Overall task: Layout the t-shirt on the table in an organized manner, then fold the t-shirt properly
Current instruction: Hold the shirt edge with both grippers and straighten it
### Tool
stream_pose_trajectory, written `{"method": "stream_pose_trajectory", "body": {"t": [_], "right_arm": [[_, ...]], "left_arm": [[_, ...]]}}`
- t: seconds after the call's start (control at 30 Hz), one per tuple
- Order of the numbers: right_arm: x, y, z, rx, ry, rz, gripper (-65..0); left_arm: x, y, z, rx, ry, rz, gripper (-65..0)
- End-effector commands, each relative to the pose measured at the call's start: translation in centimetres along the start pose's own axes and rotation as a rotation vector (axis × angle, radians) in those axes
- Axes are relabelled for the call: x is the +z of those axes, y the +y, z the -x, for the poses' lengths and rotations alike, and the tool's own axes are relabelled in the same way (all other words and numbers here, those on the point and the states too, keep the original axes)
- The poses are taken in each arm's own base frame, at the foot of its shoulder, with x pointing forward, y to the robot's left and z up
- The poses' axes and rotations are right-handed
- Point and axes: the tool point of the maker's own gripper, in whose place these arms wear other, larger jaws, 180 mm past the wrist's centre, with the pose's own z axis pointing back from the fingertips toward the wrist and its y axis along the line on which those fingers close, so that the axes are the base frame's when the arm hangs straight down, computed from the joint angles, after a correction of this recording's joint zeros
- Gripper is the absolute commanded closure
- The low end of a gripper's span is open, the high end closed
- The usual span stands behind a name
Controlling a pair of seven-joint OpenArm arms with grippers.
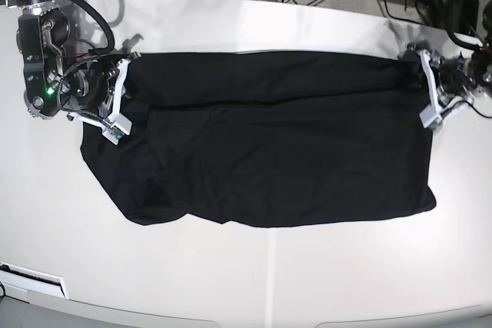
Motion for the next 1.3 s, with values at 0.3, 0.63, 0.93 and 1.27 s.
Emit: {"method": "stream_pose_trajectory", "body": {"t": [0.3, 0.63, 0.93, 1.27], "right_arm": [[0.7, -1.0, -1.1, 0.018, -0.055, 0.033, 0.0], [0.6, -2.2, 3.5, 0.030, 0.122, 0.125, 0.0], [2.9, -1.0, 7.7, 0.037, 0.180, 0.140, 0.0], [3.8, 2.3, 10.0, 0.062, 0.215, 0.105, 0.0]], "left_arm": [[-1.4, 0.8, -1.1, 0.010, -0.109, -0.047, 0.0], [-3.6, -0.8, 2.9, -0.017, 0.030, -0.013, 0.0], [-1.9, -3.8, 5.6, -0.062, 0.085, 0.052, 0.0], [-1.0, -4.4, 7.5, -0.092, 0.150, 0.061, 0.0]]}}
